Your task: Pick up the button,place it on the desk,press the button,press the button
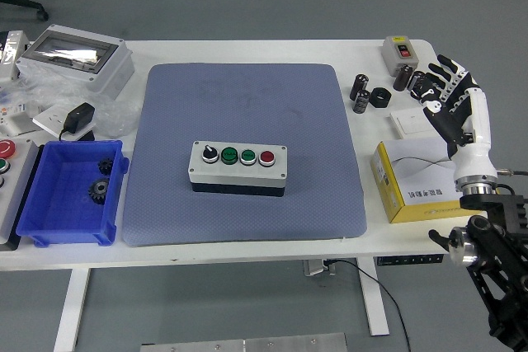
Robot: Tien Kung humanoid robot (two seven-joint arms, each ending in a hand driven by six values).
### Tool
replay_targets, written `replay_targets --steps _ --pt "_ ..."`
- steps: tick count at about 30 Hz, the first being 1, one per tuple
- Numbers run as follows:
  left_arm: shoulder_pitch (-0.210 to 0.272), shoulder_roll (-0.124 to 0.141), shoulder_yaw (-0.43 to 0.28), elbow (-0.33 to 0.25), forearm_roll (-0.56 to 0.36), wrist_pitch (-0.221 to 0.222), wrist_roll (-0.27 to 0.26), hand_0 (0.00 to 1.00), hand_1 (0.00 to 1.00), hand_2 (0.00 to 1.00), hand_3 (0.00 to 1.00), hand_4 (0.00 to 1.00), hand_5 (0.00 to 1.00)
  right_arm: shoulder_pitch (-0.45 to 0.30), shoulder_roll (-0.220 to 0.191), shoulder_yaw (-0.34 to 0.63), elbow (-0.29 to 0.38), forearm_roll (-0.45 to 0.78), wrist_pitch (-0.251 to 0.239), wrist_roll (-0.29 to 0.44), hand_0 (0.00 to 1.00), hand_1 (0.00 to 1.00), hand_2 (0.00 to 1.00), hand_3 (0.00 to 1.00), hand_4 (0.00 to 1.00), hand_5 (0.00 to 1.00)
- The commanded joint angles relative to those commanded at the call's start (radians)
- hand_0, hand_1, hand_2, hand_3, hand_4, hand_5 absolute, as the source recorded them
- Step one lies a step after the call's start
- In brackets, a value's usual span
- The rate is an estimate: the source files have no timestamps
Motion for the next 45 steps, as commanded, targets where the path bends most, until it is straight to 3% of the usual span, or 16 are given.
replay_targets --steps 9,19,45 --pt "0.003 0.01 -0.011 0.003 0.018 -0.002 -0.009 0.662 0.567 0.503 0.574 0.427 0.083 -0.022 -0.006 0.044 0.005 0.035 0.017 0.028 0.767 0.733 0.753 0.715 0.602 0.316" --pt "0.015 0.002 0.012 0.003 -0.018 0.01 -0.002 0.662 0.565 0.504 0.574 0.419 0.08 -0.057 -0.009 0.097 0.021 0.043 0.022 0.043 0.773 0.737 0.757 0.714 0.605 0.336" --pt "0.029 -0.004 0.016 0.002 -0.034 0.019 0.008 0.663 0.565 0.506 0.577 0.418 0.08 -0.049 0.005 0.063 0.018 0.011 0.034 0.028 0.804 0.752 0.776 0.721 0.616 0.356"
